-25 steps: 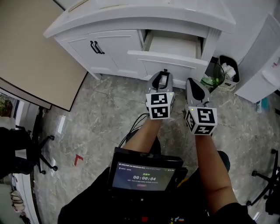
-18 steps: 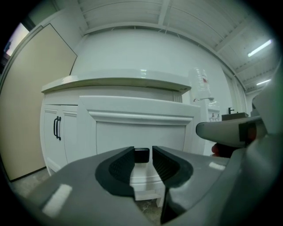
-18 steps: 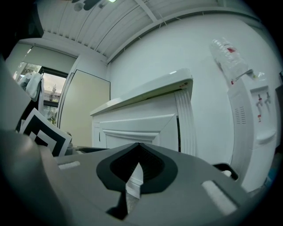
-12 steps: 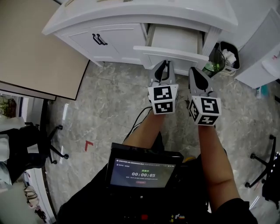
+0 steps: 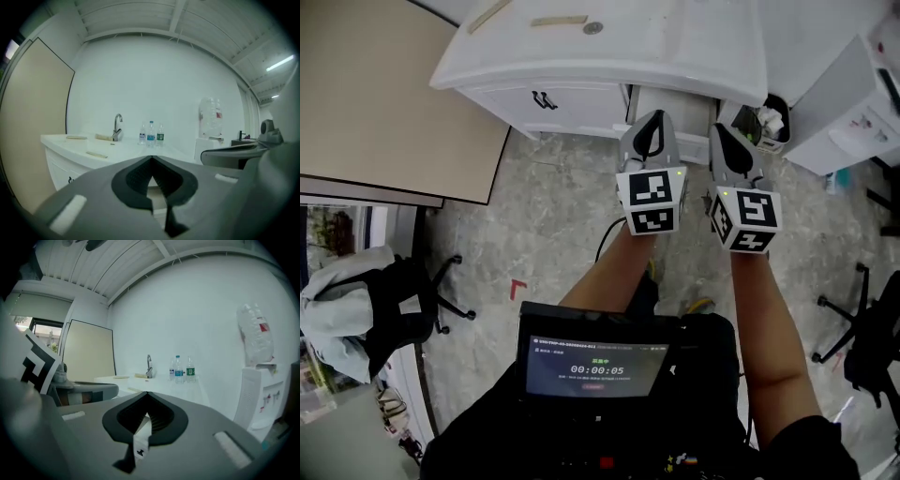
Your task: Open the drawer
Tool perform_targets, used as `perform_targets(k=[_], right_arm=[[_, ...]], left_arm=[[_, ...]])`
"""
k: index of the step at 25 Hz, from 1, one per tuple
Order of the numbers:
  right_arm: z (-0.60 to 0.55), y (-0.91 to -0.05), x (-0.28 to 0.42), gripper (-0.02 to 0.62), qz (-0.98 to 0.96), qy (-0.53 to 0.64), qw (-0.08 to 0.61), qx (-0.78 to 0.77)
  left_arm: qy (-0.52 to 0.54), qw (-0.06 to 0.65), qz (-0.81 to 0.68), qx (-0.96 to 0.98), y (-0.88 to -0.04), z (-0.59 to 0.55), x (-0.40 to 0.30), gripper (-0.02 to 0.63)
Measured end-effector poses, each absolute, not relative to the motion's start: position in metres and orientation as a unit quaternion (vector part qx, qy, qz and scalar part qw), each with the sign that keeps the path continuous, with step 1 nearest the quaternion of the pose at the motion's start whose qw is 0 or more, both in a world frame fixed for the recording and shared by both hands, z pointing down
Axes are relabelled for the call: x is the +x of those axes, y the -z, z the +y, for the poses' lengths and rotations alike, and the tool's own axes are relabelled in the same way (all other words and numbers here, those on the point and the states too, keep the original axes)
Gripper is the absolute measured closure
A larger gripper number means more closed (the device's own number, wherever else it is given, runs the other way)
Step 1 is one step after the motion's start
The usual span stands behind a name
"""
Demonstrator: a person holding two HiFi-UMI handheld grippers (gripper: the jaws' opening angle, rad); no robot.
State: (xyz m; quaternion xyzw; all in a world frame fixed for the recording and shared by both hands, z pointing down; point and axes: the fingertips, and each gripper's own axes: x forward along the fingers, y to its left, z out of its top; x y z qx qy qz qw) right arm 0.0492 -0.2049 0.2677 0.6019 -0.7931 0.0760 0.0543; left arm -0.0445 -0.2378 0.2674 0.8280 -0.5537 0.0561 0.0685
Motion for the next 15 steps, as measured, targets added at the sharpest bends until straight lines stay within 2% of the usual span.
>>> perform_targets(k=[6, 15], right_arm=[[-0.198, -0.182, 0.053, 0.572, -0.781, -0.062, 0.054, 0.619], [-0.171, -0.124, 0.069, 0.572, -0.772, -0.043, 0.037, 0.633]], left_arm=[[-0.043, 0.057, -0.543, 0.836, -0.183, -0.228, -0.047, 0.601], [-0.024, 0.046, -0.539, 0.841, -0.127, -0.193, -0.039, 0.601]])
